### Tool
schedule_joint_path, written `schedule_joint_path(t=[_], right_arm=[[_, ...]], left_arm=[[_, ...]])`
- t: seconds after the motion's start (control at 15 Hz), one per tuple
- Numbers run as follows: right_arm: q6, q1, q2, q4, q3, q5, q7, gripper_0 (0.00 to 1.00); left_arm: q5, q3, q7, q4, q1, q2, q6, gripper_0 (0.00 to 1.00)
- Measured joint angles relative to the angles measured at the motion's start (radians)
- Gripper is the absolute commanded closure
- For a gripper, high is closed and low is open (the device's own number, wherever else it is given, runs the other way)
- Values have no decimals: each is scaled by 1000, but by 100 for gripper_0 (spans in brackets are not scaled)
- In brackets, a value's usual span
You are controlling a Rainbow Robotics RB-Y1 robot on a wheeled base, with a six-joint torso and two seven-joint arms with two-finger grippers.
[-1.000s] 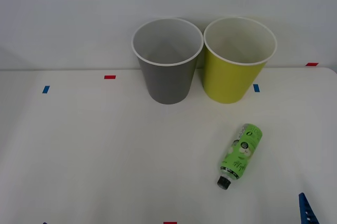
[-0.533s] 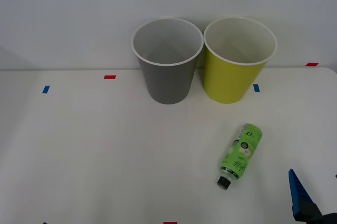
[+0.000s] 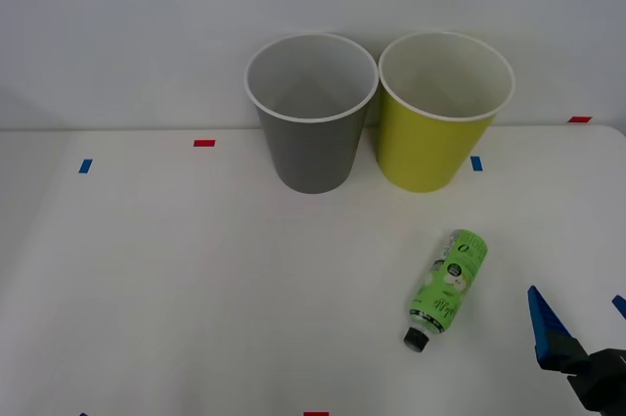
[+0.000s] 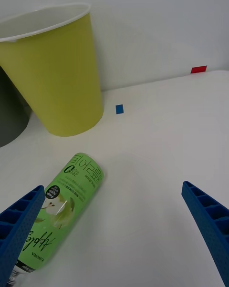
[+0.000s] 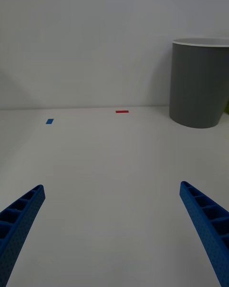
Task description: Put cans in the gray bin and PET bottles in the light green bin.
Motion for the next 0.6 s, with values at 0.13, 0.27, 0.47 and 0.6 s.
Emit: schedule_joint_path(t=[0.13, 0.27, 0.47, 0.6], right_arm=[[79, -6, 12, -31, -10, 9, -1, 0], [240, -23, 36, -92, -28, 20, -6, 0], [407, -103, 60, -134, -56, 45, -98, 0], [502, -154, 52, -143, -67, 69, -156, 0]], left_arm=[[0, 0, 0, 0, 0, 0, 0, 3], [0, 0, 0, 0, 0, 0, 0, 3], [0, 0, 0, 0, 0, 0, 0, 2], [0, 0, 0, 0, 0, 0, 0, 3]])
